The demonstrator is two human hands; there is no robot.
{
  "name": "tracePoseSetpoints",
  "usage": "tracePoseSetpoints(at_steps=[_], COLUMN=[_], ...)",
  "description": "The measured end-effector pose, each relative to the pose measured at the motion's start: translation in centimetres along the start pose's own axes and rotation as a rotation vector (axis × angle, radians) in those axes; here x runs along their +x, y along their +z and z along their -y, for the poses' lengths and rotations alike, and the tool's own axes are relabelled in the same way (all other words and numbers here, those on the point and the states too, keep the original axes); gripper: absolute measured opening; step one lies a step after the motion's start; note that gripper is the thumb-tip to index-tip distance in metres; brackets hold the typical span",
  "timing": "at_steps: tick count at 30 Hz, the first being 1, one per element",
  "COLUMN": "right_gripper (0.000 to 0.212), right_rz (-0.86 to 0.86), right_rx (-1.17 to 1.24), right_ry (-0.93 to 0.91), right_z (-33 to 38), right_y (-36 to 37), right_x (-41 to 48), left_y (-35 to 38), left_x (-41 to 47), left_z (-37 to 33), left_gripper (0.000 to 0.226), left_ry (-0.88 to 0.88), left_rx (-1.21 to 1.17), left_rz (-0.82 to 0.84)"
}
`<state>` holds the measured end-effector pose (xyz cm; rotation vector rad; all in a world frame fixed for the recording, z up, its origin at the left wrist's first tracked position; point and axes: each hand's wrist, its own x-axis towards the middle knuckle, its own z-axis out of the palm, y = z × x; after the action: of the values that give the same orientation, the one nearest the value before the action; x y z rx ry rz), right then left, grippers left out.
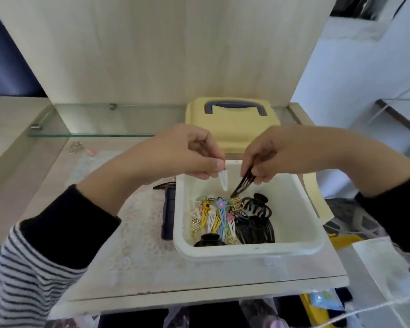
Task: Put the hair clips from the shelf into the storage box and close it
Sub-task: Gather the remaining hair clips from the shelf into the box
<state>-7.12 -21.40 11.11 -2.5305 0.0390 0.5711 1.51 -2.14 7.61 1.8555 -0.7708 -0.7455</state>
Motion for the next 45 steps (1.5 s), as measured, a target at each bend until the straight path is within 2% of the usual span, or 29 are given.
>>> tracePoseSetpoints(at_steps=[5,11,22,29,34,45], right_gripper=[0.016,0.017,0.021,0.022,0.018,0.032], right_rz=[0.239,0.349,0.506,0.439,0.306,0.214], right_rx=[-0.058,-0.155,-0.173,-0.272,-0.35,-0.392], right_ry=[0.074,0.133,0.142,0.06,-0.029,0.035], right_z=[-1.8,-2.9,-4.2,-4.6,-4.7,-4.2], right_y=[1.5,2.6,4.4,5.3,5.7,4.1], right_x=[1.5,3.1,4.4,4.4,4.4,2.9], left_y=[1.8,3.9,4.5,5.1,5.3,4.9], left_x=[2.2,4.0,4.9,4.7,4.5,4.2], left_z=[0.4,1.9,2.4,3.4,3.5,3.3], left_gripper=[0.012,0.005,0.007,0.01,0.013,0.019], left_ry=[-0.12,-0.208,-0.206,-0.162,-0.148,-0.153], left_rx=[0.278,0.45,0.806,0.87,0.903,0.931], left_rz=[0.159,0.271,0.242,0.183,0.186,0.164])
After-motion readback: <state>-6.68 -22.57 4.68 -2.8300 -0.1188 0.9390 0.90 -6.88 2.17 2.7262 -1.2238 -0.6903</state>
